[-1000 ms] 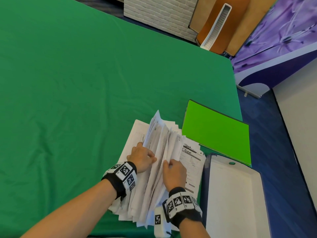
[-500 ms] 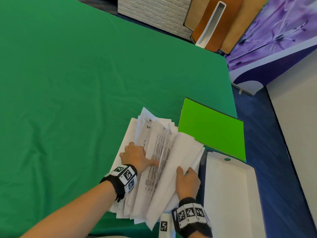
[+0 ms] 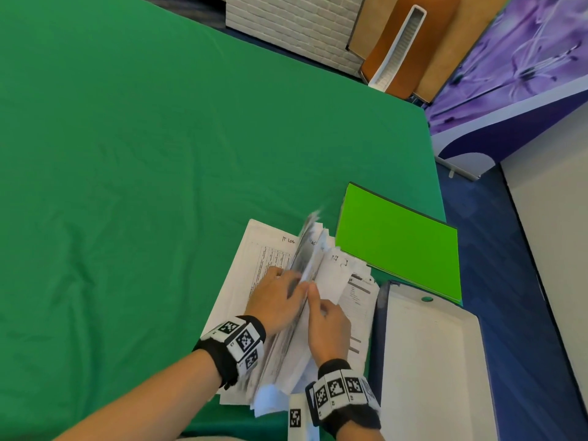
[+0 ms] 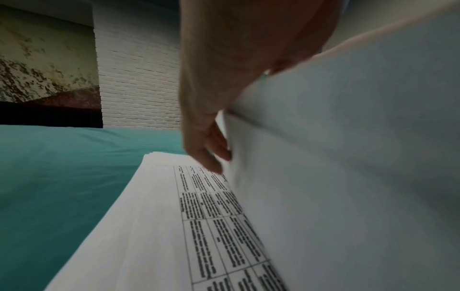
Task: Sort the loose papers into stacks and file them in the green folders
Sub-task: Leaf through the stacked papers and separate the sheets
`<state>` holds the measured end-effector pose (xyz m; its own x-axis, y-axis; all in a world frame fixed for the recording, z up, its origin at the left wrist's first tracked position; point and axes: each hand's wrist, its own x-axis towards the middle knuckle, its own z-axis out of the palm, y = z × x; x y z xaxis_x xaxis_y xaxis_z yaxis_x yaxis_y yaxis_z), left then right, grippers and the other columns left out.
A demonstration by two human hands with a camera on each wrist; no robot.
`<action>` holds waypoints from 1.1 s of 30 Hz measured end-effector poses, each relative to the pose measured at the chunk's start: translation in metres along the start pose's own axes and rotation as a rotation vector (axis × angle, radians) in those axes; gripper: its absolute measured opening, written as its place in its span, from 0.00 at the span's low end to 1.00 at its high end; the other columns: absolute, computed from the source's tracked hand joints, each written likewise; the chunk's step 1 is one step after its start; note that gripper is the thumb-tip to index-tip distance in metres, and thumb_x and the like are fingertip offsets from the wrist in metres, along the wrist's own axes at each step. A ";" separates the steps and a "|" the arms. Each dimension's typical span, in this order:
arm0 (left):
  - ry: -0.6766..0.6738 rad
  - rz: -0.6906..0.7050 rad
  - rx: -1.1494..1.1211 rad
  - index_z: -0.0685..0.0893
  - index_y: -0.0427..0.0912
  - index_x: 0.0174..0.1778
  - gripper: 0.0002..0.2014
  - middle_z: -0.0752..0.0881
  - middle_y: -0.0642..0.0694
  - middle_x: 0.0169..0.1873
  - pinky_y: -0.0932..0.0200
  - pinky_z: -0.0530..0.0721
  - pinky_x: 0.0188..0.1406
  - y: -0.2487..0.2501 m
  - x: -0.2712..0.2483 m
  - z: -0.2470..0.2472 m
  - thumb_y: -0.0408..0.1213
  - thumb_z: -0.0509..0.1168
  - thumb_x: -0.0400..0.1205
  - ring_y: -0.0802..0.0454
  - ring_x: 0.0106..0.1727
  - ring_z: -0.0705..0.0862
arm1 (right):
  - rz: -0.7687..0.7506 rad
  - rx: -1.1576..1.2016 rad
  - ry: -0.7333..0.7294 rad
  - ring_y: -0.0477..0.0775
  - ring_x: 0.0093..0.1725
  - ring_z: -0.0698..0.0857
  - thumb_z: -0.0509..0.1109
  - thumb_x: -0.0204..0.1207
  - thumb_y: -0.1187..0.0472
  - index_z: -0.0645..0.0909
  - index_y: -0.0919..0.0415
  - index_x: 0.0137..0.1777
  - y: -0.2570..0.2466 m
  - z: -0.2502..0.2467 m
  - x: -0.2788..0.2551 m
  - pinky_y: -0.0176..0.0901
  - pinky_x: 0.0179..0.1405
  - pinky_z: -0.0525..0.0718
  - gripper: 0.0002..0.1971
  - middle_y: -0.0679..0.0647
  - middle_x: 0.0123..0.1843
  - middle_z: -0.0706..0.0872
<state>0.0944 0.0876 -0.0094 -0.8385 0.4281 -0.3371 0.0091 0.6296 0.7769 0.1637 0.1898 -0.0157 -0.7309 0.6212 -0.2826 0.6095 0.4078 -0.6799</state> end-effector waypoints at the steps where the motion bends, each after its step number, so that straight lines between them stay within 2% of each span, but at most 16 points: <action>1: -0.003 0.049 -0.073 0.73 0.58 0.72 0.18 0.73 0.46 0.69 0.54 0.76 0.66 0.000 -0.002 0.000 0.52 0.50 0.88 0.50 0.63 0.78 | -0.012 -0.001 -0.011 0.51 0.47 0.83 0.45 0.70 0.19 0.85 0.53 0.43 -0.003 0.001 -0.001 0.46 0.49 0.79 0.40 0.49 0.45 0.87; 3: -0.033 0.117 -0.205 0.67 0.63 0.77 0.19 0.72 0.50 0.74 0.55 0.70 0.72 0.000 -0.007 -0.001 0.53 0.45 0.89 0.54 0.70 0.74 | -0.039 0.023 -0.031 0.50 0.44 0.82 0.47 0.72 0.22 0.83 0.51 0.40 -0.005 0.005 -0.002 0.44 0.43 0.77 0.36 0.49 0.42 0.86; 5: -0.078 0.163 -0.280 0.57 0.69 0.81 0.24 0.68 0.54 0.79 0.55 0.65 0.76 0.003 -0.012 -0.004 0.62 0.43 0.86 0.57 0.76 0.69 | -0.075 0.032 -0.070 0.49 0.46 0.83 0.48 0.72 0.25 0.84 0.50 0.44 -0.005 0.008 -0.004 0.45 0.45 0.78 0.33 0.48 0.44 0.86; 8: -0.093 0.173 -0.344 0.45 0.72 0.81 0.32 0.69 0.52 0.78 0.52 0.69 0.74 0.005 -0.013 -0.008 0.71 0.43 0.80 0.59 0.68 0.75 | -0.113 0.001 -0.140 0.50 0.47 0.84 0.52 0.69 0.29 0.83 0.48 0.47 -0.002 0.012 -0.006 0.50 0.50 0.83 0.28 0.48 0.45 0.85; 10: -0.101 0.126 -0.395 0.40 0.74 0.80 0.37 0.68 0.50 0.78 0.45 0.70 0.76 0.005 -0.011 -0.012 0.77 0.43 0.76 0.55 0.68 0.79 | -0.092 0.033 -0.189 0.49 0.50 0.84 0.62 0.66 0.32 0.81 0.46 0.52 0.000 0.016 -0.009 0.50 0.51 0.84 0.23 0.47 0.48 0.85; 12: -0.131 0.061 -0.463 0.43 0.71 0.82 0.39 0.68 0.50 0.79 0.42 0.69 0.76 0.005 -0.007 -0.013 0.77 0.43 0.75 0.52 0.67 0.81 | -0.081 0.015 -0.205 0.49 0.55 0.84 0.70 0.69 0.40 0.80 0.48 0.61 0.004 0.020 -0.009 0.50 0.57 0.84 0.22 0.48 0.54 0.84; 14: -0.068 -0.042 -0.468 0.52 0.58 0.83 0.38 0.72 0.46 0.77 0.42 0.72 0.74 0.001 0.000 -0.014 0.72 0.46 0.79 0.51 0.65 0.82 | -0.048 -0.026 -0.180 0.55 0.58 0.83 0.69 0.76 0.52 0.80 0.54 0.61 0.006 0.021 -0.006 0.51 0.62 0.82 0.15 0.53 0.55 0.83; 15: 0.019 -0.120 -0.392 0.58 0.50 0.82 0.37 0.74 0.44 0.75 0.43 0.74 0.72 -0.002 0.004 -0.016 0.67 0.51 0.82 0.49 0.65 0.82 | -0.032 -0.034 -0.163 0.57 0.57 0.83 0.67 0.78 0.56 0.80 0.54 0.58 0.005 0.021 -0.006 0.52 0.63 0.81 0.10 0.55 0.54 0.83; 17: 0.187 -0.312 -0.094 0.66 0.38 0.76 0.31 0.75 0.40 0.71 0.44 0.78 0.68 -0.017 0.012 -0.020 0.55 0.60 0.84 0.44 0.66 0.79 | -0.009 -0.039 -0.140 0.58 0.55 0.82 0.64 0.80 0.60 0.78 0.55 0.52 0.002 0.019 -0.003 0.52 0.63 0.80 0.04 0.56 0.52 0.83; 19: 0.206 -0.469 0.114 0.69 0.34 0.71 0.28 0.75 0.38 0.68 0.44 0.79 0.66 -0.032 0.012 -0.024 0.50 0.64 0.83 0.41 0.66 0.77 | 0.034 -0.018 -0.132 0.58 0.57 0.81 0.62 0.81 0.61 0.79 0.60 0.55 0.000 0.018 -0.001 0.54 0.65 0.79 0.07 0.57 0.55 0.83; 20: 0.179 -0.497 0.148 0.70 0.34 0.69 0.27 0.75 0.37 0.67 0.45 0.79 0.66 -0.038 0.011 -0.024 0.49 0.65 0.82 0.41 0.66 0.76 | 0.061 -0.001 -0.130 0.58 0.58 0.81 0.62 0.81 0.61 0.79 0.63 0.58 0.001 0.017 0.000 0.54 0.66 0.78 0.10 0.58 0.57 0.83; 24: 0.157 -0.445 0.170 0.73 0.34 0.65 0.22 0.76 0.37 0.62 0.50 0.79 0.58 -0.046 0.008 -0.023 0.47 0.65 0.83 0.41 0.61 0.79 | 0.132 0.046 -0.128 0.59 0.59 0.81 0.62 0.82 0.60 0.78 0.65 0.59 0.003 0.019 0.003 0.53 0.67 0.78 0.11 0.59 0.59 0.83; 28: 0.237 -0.305 0.289 0.83 0.39 0.53 0.14 0.76 0.45 0.50 0.55 0.77 0.44 -0.043 0.003 -0.026 0.48 0.65 0.84 0.47 0.47 0.78 | 0.196 0.157 -0.118 0.59 0.53 0.83 0.64 0.80 0.62 0.77 0.56 0.47 0.002 0.018 0.002 0.56 0.63 0.81 0.02 0.57 0.53 0.85; 31: 0.297 -0.168 0.473 0.85 0.42 0.53 0.12 0.74 0.47 0.51 0.55 0.76 0.48 -0.035 0.004 -0.025 0.46 0.62 0.85 0.50 0.49 0.75 | 0.236 0.258 -0.114 0.59 0.53 0.83 0.65 0.79 0.63 0.77 0.53 0.45 -0.001 0.014 0.004 0.58 0.63 0.81 0.04 0.52 0.48 0.84; 32: 0.315 -0.135 0.547 0.84 0.44 0.55 0.11 0.75 0.48 0.53 0.54 0.75 0.50 -0.032 0.004 -0.024 0.45 0.61 0.86 0.50 0.52 0.75 | 0.249 0.301 -0.110 0.59 0.54 0.83 0.66 0.79 0.63 0.79 0.54 0.49 -0.003 0.013 0.004 0.59 0.64 0.81 0.04 0.52 0.50 0.85; 33: 0.335 -0.108 0.600 0.85 0.46 0.54 0.10 0.75 0.48 0.54 0.53 0.73 0.51 -0.029 0.005 -0.024 0.44 0.61 0.86 0.50 0.53 0.74 | 0.262 0.345 -0.103 0.59 0.57 0.83 0.66 0.79 0.64 0.80 0.57 0.55 -0.004 0.012 0.004 0.60 0.66 0.80 0.07 0.53 0.54 0.86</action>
<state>0.0770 0.0559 -0.0206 -0.9738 0.1804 -0.1383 0.1349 0.9484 0.2871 0.1545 0.1827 -0.0229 -0.6028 0.5970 -0.5294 0.6528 -0.0124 -0.7574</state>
